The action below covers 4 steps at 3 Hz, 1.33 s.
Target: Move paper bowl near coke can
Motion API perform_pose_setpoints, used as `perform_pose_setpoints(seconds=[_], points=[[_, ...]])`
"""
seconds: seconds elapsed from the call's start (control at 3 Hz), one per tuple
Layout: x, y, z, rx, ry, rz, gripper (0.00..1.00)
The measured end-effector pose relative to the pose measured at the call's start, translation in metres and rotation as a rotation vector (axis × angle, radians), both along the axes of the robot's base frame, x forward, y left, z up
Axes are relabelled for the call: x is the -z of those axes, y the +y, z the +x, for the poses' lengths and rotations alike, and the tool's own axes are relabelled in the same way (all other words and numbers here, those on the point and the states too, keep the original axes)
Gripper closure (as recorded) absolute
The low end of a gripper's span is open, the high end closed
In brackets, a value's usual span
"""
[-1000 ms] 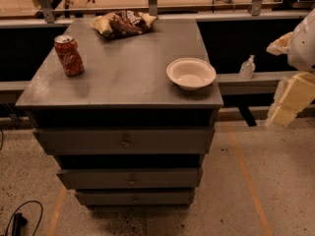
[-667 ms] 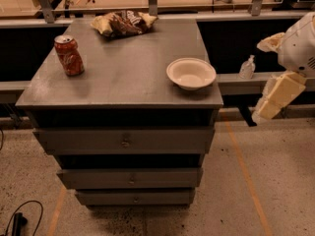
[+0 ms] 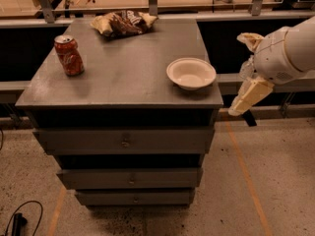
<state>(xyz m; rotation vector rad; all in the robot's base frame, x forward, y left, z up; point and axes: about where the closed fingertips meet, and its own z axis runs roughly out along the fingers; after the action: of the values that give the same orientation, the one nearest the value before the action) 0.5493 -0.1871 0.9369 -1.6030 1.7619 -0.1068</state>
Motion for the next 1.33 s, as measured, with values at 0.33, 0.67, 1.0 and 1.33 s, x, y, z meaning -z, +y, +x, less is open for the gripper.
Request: perform_pose_setpoints(seconds=[0.33,0.67,1.0,1.33], points=[[-0.011,-0.002,0.017,0.028,-0.074,0.005,0.0],[-0.004,0.004,0.019,0.05,-0.08,-0.005,0.0],[0.008,0.011,0.036,0.02,-0.098,-0.018,0.18],[0.023,0.013,0.052,0.003,-0.11,-0.045,0.23]])
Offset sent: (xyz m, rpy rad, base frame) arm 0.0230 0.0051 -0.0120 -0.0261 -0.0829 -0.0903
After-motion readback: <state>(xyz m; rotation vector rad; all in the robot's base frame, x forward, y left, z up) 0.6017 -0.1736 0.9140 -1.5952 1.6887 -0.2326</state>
